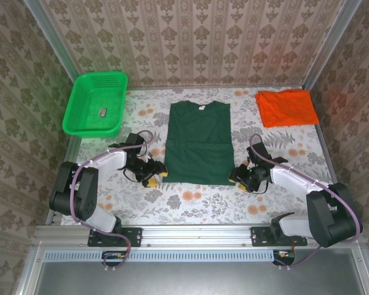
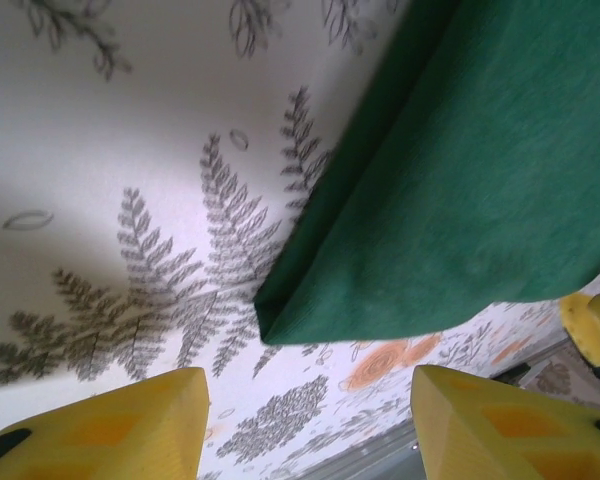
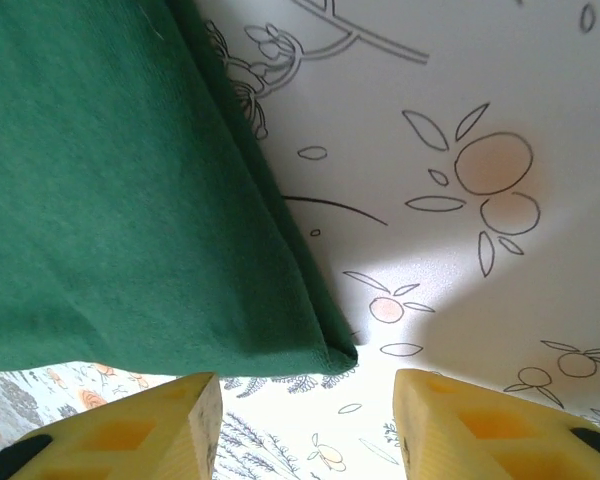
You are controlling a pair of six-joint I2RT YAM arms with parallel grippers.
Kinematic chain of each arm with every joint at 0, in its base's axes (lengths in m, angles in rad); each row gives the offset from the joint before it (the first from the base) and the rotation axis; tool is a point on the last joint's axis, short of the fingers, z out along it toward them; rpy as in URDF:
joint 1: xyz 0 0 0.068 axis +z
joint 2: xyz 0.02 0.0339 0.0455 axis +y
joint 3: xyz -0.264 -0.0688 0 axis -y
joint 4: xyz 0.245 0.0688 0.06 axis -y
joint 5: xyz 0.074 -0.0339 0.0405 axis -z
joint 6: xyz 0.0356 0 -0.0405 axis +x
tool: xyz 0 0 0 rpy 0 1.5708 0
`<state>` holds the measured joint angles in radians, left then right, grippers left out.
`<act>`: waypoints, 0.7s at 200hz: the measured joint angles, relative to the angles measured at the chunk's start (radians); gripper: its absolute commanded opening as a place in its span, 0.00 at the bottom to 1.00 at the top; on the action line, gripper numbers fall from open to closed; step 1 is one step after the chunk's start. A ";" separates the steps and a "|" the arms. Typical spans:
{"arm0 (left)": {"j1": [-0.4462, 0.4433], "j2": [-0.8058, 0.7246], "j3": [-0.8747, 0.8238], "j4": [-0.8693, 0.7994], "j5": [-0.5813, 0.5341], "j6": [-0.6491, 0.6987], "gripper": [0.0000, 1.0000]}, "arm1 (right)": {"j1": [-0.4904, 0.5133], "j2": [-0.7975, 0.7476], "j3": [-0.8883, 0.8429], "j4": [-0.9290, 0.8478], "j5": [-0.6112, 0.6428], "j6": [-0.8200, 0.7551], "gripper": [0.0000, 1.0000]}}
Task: Fold and stack the t-shirts
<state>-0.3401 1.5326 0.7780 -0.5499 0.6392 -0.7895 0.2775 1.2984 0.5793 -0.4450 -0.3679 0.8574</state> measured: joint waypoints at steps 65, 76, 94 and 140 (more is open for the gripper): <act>-0.018 0.042 -0.002 0.098 0.003 -0.086 0.49 | 0.005 0.050 0.002 0.030 0.003 -0.014 0.41; -0.027 0.047 -0.002 0.098 0.002 -0.087 0.49 | 0.009 0.057 0.002 0.029 0.003 -0.016 0.40; -0.049 0.048 -0.001 0.095 -0.011 -0.087 0.47 | 0.010 0.058 0.006 0.029 0.008 -0.018 0.38; -0.098 0.080 0.035 0.050 -0.072 -0.071 0.39 | 0.014 0.076 0.014 0.028 0.025 -0.021 0.29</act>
<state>-0.4381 1.6123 0.8135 -0.4999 0.5667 -0.8604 0.2920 1.3743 0.5938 -0.4168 -0.3431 0.8360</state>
